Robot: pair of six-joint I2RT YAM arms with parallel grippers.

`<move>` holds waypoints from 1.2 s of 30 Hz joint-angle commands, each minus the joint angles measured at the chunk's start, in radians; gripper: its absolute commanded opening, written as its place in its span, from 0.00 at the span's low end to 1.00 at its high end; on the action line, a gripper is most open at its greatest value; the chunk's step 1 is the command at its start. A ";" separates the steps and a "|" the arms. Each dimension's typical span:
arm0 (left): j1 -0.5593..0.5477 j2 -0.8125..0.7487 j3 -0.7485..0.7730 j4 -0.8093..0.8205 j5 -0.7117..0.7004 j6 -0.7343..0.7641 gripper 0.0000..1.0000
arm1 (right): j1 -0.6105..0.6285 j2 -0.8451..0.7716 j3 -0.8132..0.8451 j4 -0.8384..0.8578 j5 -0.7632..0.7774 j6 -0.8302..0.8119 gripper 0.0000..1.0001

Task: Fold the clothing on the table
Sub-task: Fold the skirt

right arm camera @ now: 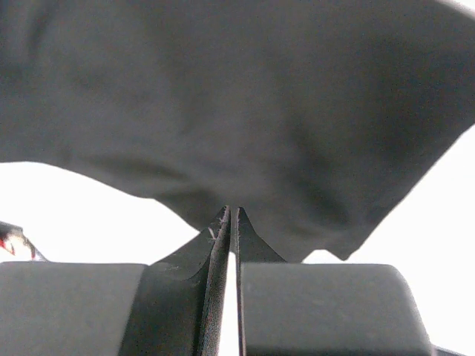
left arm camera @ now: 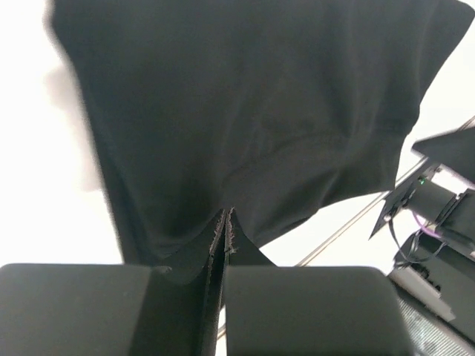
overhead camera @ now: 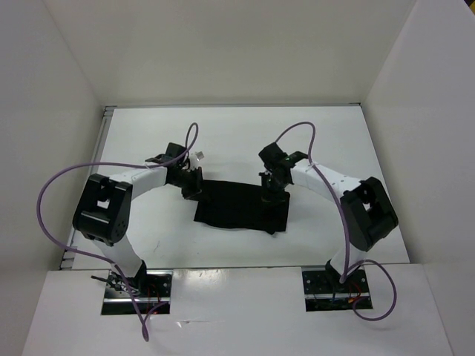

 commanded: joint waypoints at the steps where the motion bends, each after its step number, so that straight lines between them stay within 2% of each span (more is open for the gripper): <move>1: -0.042 -0.021 0.064 -0.048 -0.012 0.016 0.03 | -0.083 -0.038 0.037 -0.052 0.097 0.027 0.10; 5: -0.083 -0.021 0.090 -0.115 -0.119 0.042 0.03 | -0.117 0.011 0.046 -0.026 0.134 0.038 0.10; 13: -0.117 -0.010 0.002 -0.104 -0.153 0.008 0.00 | -0.146 0.234 0.135 0.040 0.101 0.027 0.09; 19: -0.106 0.099 -0.010 -0.038 -0.136 -0.035 0.00 | -0.167 0.397 0.321 0.054 0.092 -0.008 0.07; 23: -0.082 0.149 0.010 -0.010 -0.141 -0.044 0.00 | -0.200 0.443 0.421 0.054 0.110 -0.044 0.07; 26: -0.057 0.150 0.041 -0.035 -0.170 -0.034 0.00 | -0.200 0.421 0.456 0.025 0.120 -0.077 0.07; 29: -0.036 0.136 0.084 -0.056 -0.193 -0.024 0.00 | -0.209 0.320 0.429 0.034 0.129 -0.110 0.22; 30: -0.036 0.127 0.094 -0.056 -0.206 -0.024 0.00 | -0.224 0.292 0.407 0.034 0.141 -0.123 0.33; 31: -0.036 0.127 0.107 -0.069 -0.207 -0.014 0.00 | -0.235 0.267 0.396 0.034 0.141 -0.123 0.38; 34: -0.027 0.127 0.139 -0.083 -0.207 -0.003 0.00 | -0.292 0.203 0.353 0.013 0.130 -0.146 0.50; 36: -0.027 0.127 0.150 -0.083 -0.207 -0.003 0.00 | -0.304 0.181 0.304 0.013 0.118 -0.171 0.50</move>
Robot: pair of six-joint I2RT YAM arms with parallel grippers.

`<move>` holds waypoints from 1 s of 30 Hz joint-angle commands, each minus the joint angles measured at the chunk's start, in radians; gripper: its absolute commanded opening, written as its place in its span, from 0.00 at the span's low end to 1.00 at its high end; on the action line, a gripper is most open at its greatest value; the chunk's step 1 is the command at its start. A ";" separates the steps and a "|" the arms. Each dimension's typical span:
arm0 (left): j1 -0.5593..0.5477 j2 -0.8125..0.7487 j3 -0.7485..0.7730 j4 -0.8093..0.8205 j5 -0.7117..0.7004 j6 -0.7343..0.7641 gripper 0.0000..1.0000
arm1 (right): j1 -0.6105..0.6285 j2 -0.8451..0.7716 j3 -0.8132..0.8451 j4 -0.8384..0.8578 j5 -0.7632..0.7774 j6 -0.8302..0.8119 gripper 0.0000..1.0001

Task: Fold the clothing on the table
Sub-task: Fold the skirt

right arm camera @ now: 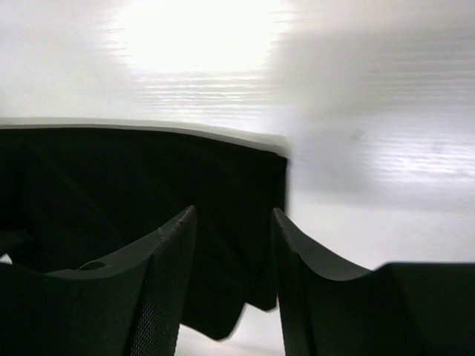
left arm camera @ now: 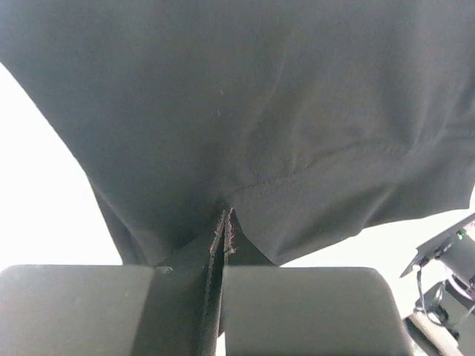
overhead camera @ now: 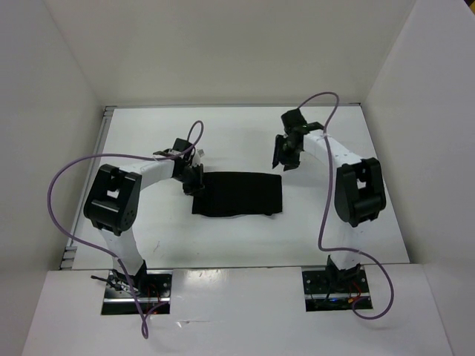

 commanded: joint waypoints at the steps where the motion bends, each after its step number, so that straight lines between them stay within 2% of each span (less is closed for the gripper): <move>1: 0.005 0.017 0.045 -0.011 -0.038 0.025 0.00 | -0.050 -0.090 -0.065 -0.009 0.012 -0.047 0.51; 11: 0.014 0.017 0.063 -0.030 -0.018 0.034 0.00 | -0.050 -0.109 -0.245 0.063 -0.089 -0.047 0.51; 25: 0.014 0.026 0.063 -0.030 -0.018 0.053 0.00 | -0.060 -0.017 -0.312 0.152 -0.258 -0.057 0.51; 28: 0.014 0.026 0.054 -0.021 -0.018 0.053 0.00 | -0.060 0.005 -0.323 0.152 -0.287 -0.047 0.41; 30: 0.014 0.035 0.054 -0.020 -0.018 0.053 0.00 | -0.060 0.005 -0.323 0.161 -0.308 -0.047 0.25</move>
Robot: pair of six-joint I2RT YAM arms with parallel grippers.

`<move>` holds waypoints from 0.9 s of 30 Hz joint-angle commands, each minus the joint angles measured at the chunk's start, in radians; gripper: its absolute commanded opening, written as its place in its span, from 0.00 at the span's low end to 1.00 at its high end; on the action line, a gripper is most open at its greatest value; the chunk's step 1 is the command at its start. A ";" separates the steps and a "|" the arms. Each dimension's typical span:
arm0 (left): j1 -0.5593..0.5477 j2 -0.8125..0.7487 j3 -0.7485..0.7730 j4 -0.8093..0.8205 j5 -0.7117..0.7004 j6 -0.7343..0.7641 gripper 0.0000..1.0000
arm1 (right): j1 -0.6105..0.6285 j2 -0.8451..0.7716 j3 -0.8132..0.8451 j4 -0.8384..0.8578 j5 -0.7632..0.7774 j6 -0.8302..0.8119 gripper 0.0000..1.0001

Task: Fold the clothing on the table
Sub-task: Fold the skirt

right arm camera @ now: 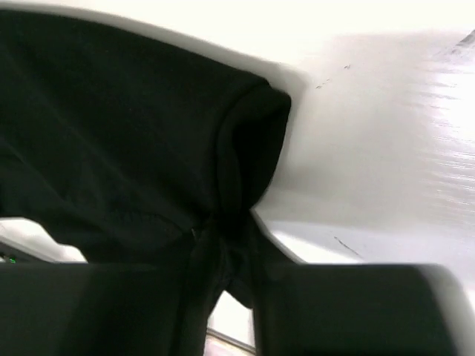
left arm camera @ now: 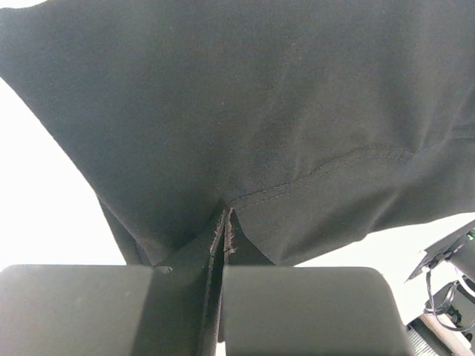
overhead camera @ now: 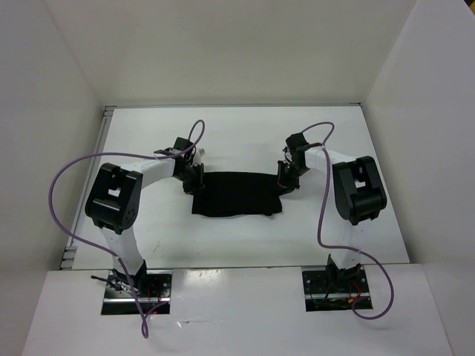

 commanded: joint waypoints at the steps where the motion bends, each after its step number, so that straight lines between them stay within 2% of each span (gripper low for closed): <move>1: 0.015 0.019 0.021 -0.004 0.017 0.021 0.00 | -0.001 0.031 -0.021 0.043 -0.041 -0.002 0.10; 3: 0.015 -0.009 0.045 -0.004 0.037 0.021 0.00 | -0.001 0.020 -0.021 0.053 -0.032 0.011 0.01; 5: 0.025 -0.062 0.077 -0.024 0.037 0.021 0.00 | -0.001 0.008 -0.021 0.043 0.022 0.011 0.00; 8: 0.059 -0.124 0.159 -0.084 -0.050 0.048 0.19 | -0.001 -0.001 -0.010 0.034 0.043 0.011 0.00; 10: 0.096 -0.133 0.188 -0.125 -0.131 0.083 0.24 | -0.001 -0.001 -0.010 0.025 0.052 0.011 0.00; 12: 0.111 -0.124 0.200 -0.144 -0.167 0.094 0.24 | -0.010 -0.001 -0.010 0.025 0.053 0.011 0.00; 18: 0.133 -0.056 0.141 -0.122 -0.188 0.103 0.16 | -0.010 0.008 0.008 0.016 0.053 0.011 0.00; 27: 0.111 0.030 0.087 -0.056 -0.121 0.083 0.13 | -0.010 -0.041 0.048 -0.013 0.062 0.002 0.00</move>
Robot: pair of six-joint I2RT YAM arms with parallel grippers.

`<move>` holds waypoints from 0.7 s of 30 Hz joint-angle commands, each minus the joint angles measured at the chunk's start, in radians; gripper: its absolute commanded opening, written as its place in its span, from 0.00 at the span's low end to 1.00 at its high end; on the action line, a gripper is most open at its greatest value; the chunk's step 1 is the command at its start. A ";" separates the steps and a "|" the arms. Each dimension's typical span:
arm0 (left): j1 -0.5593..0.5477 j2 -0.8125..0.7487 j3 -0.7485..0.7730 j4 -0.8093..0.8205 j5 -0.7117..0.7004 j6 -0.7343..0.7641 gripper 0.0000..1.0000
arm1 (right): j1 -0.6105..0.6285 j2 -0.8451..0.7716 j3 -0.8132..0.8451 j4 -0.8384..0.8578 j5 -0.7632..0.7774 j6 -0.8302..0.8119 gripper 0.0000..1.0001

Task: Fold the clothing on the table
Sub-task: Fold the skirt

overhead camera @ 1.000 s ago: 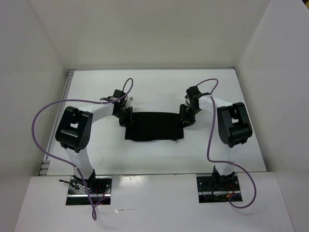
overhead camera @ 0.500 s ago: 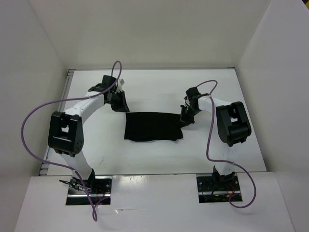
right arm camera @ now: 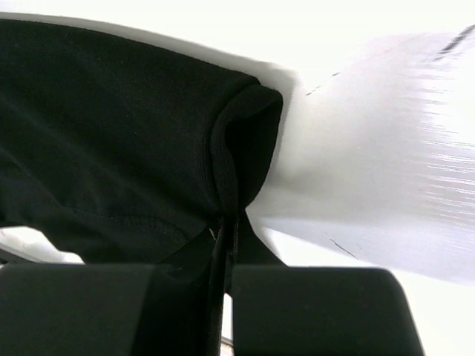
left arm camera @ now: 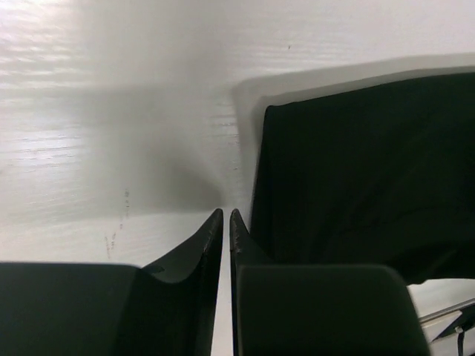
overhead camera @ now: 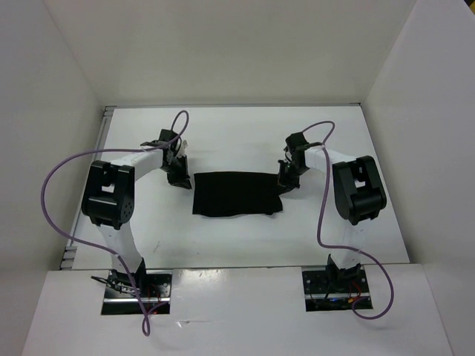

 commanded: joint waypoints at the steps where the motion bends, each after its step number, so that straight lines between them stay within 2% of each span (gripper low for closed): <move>1: -0.017 0.027 -0.016 0.035 0.045 0.006 0.13 | -0.005 -0.059 0.042 -0.023 0.051 -0.005 0.00; 7: -0.091 0.051 -0.052 0.097 0.127 -0.030 0.13 | -0.005 -0.139 0.108 -0.083 0.093 0.005 0.00; 11: -0.112 0.061 -0.052 0.106 0.136 -0.040 0.13 | 0.004 -0.185 0.148 -0.103 0.042 0.005 0.00; 21: -0.112 0.061 -0.052 0.118 0.156 -0.049 0.13 | 0.164 -0.179 0.281 -0.103 -0.085 0.015 0.00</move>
